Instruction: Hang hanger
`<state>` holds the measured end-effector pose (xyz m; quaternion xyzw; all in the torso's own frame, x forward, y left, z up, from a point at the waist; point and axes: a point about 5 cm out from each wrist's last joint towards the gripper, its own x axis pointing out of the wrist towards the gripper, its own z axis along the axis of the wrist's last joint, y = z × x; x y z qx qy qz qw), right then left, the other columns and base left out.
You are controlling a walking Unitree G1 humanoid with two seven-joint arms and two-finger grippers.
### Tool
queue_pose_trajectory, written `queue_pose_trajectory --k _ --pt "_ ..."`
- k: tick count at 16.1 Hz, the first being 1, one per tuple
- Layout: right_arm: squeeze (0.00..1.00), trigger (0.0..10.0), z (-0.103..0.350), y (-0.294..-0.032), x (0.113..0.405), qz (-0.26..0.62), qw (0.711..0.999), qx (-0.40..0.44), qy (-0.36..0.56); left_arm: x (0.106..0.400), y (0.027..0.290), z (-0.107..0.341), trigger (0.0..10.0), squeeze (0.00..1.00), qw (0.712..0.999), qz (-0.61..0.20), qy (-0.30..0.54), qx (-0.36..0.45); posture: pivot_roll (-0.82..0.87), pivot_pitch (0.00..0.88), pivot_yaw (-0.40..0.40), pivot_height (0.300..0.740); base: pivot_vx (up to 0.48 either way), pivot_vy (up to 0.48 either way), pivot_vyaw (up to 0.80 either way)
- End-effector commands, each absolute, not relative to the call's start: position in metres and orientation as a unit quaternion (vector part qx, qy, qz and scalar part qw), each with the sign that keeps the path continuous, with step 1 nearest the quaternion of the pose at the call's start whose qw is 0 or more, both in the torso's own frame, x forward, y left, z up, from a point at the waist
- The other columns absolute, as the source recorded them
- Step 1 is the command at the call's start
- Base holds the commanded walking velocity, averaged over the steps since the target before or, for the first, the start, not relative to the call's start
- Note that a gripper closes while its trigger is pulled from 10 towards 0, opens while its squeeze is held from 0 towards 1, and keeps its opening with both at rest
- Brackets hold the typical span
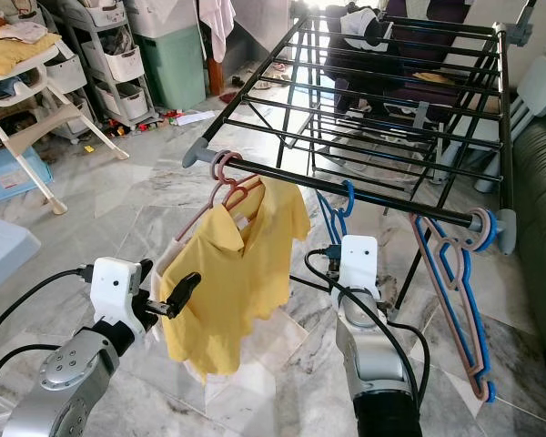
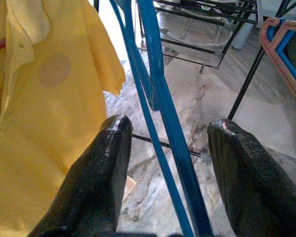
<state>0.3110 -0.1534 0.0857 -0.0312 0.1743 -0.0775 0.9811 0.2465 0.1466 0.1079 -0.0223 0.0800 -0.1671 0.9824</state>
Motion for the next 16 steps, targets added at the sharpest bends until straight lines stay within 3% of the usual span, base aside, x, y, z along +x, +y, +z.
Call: queue_pose_trajectory --k 1,16 --pt "1.00 10.0 0.091 -0.155 0.310 -0.081 0.983 -0.036 0.158 0.245 0.147 0.109 10.0 0.00 0.983 -0.167 0.079 -0.021 -0.01 0.046 0.002 0.740 0.000 0.000 0.00" --pt "1.00 10.0 0.112 -0.173 0.300 -0.086 0.988 -0.102 0.073 0.247 0.147 0.109 10.0 0.00 0.983 -0.165 0.078 -0.019 -0.01 0.040 0.005 0.740 0.000 0.000 0.00"
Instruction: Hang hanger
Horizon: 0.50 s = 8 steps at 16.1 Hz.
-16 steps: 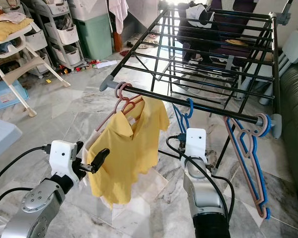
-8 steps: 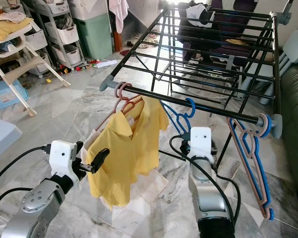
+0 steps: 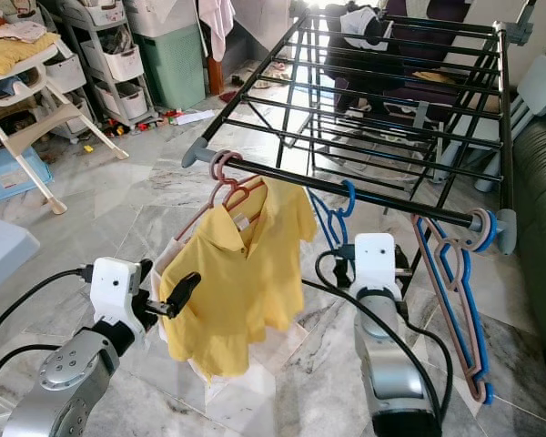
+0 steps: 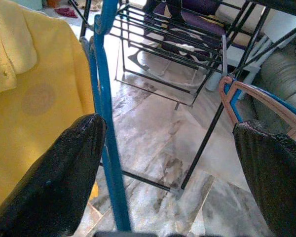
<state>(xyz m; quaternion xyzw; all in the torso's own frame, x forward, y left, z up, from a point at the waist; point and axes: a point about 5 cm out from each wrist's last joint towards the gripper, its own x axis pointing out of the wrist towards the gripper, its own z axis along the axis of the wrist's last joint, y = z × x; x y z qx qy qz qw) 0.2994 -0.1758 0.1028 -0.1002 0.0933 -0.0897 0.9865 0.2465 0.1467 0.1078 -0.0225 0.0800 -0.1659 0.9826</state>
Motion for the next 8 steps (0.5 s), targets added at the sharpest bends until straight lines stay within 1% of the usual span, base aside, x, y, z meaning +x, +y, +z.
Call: queue_pose_trajectory --k 1,8 --pt "1.00 10.0 0.115 -0.175 0.299 -0.084 0.988 -0.110 0.061 0.248 0.147 0.110 10.0 0.00 0.983 -0.164 0.076 -0.018 -0.01 0.037 0.005 0.740 0.000 0.000 0.00" --pt "1.00 10.0 0.129 -0.182 0.292 -0.075 0.987 -0.142 0.018 0.252 0.149 0.116 10.0 0.00 0.987 -0.151 0.057 -0.014 -0.02 0.029 0.005 0.740 0.000 0.000 0.00"
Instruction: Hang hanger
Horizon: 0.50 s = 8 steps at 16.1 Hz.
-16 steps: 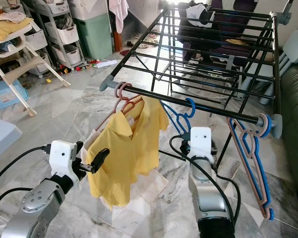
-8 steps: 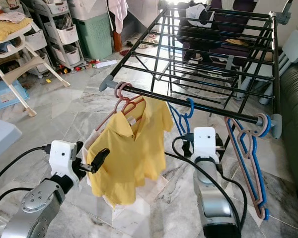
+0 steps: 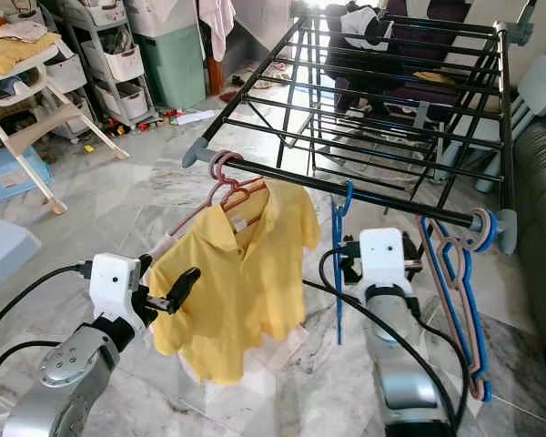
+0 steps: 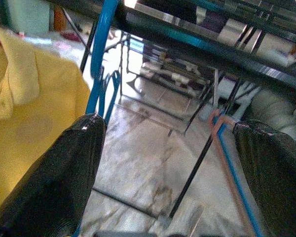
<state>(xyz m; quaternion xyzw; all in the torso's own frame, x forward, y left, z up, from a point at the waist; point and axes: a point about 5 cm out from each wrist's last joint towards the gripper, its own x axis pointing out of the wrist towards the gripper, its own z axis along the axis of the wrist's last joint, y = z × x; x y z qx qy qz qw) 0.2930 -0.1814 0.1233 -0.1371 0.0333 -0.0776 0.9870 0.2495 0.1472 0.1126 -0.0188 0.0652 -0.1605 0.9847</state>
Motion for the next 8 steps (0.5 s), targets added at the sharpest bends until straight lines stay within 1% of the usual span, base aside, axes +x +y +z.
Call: queue_pose_trajectory --k 1,5,7,8 --pt "1.00 10.0 0.131 -0.183 0.291 -0.073 0.986 -0.147 0.010 0.252 0.150 0.116 10.0 0.00 0.987 -0.148 0.055 -0.014 -0.02 0.029 0.004 0.740 0.000 0.000 0.00" --pt "1.00 10.0 0.151 -0.177 0.284 -0.033 0.982 -0.172 -0.064 0.253 0.155 0.122 10.0 0.00 0.992 -0.119 0.034 -0.009 -0.02 0.031 0.005 0.740 0.000 0.000 0.00" --pt "1.00 10.0 0.153 -0.175 0.281 -0.030 0.982 -0.176 -0.067 0.254 0.159 0.125 10.0 0.00 0.995 -0.099 0.023 -0.005 -0.02 0.032 0.005 0.740 0.000 0.000 0.00" --pt "0.65 10.0 0.152 -0.174 0.279 -0.029 0.982 -0.174 -0.066 0.253 0.161 0.125 10.0 0.00 0.996 -0.086 0.019 -0.002 -0.02 0.032 0.006 0.740 0.000 0.000 0.00"
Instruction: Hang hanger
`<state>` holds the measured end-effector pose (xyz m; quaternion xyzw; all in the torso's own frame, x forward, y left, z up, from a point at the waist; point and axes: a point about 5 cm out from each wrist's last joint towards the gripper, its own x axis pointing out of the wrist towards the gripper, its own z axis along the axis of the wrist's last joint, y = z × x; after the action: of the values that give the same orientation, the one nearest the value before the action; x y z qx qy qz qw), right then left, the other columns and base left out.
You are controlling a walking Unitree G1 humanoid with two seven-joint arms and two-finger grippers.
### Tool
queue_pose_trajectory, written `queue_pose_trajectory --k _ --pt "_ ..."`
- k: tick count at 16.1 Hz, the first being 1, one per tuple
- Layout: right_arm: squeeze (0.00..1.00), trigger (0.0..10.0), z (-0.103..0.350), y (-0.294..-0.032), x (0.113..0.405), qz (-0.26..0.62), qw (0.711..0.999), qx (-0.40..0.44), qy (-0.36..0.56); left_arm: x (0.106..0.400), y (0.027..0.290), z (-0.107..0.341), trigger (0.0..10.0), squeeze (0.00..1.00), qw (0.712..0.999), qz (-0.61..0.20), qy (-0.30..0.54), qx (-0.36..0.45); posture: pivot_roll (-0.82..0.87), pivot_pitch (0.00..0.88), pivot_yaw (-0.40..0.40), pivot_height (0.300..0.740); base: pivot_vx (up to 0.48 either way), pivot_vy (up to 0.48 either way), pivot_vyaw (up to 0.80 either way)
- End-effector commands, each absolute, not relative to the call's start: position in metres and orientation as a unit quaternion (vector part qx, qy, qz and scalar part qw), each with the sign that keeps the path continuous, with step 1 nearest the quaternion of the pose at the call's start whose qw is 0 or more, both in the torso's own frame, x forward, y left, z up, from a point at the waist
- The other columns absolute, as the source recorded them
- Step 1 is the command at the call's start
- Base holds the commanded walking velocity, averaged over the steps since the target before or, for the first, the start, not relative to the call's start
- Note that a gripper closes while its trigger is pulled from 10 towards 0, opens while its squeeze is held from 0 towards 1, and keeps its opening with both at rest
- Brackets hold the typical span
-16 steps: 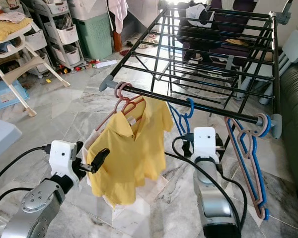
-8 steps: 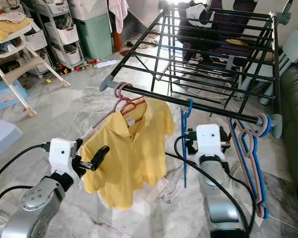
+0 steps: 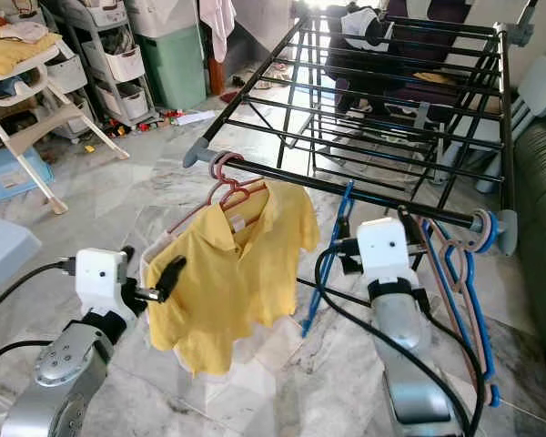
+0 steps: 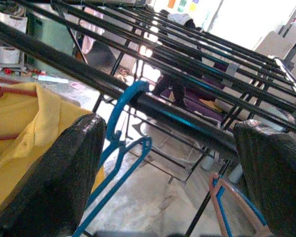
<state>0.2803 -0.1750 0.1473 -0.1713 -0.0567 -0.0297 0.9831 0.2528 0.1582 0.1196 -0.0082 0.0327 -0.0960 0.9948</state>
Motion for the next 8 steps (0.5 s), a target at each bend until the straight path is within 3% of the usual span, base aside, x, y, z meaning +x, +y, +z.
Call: queue_pose_trajectory --k 1,2,5,8 --pt "0.23 10.0 0.152 -0.174 0.278 -0.027 0.983 -0.171 -0.066 0.252 0.161 0.125 10.0 0.00 0.996 -0.082 0.019 -0.001 -0.02 0.032 0.006 0.740 0.000 0.000 0.00" --pt "0.00 10.0 0.152 -0.173 0.278 -0.025 0.983 -0.172 -0.068 0.251 0.161 0.125 10.0 0.00 0.997 -0.076 0.018 0.001 -0.02 0.032 0.006 0.740 0.000 0.000 0.00" --pt "0.00 10.0 0.150 -0.163 0.277 0.007 0.981 -0.180 -0.071 0.246 0.158 0.121 10.0 0.00 0.998 -0.065 0.019 0.009 -0.02 0.033 0.007 0.740 0.000 0.000 0.16" --pt "0.00 10.0 0.150 -0.158 0.279 0.020 0.981 -0.176 -0.073 0.249 0.159 0.123 10.0 0.00 0.998 -0.054 0.015 0.013 -0.01 0.034 -0.001 0.740 0.000 0.000 0.80"
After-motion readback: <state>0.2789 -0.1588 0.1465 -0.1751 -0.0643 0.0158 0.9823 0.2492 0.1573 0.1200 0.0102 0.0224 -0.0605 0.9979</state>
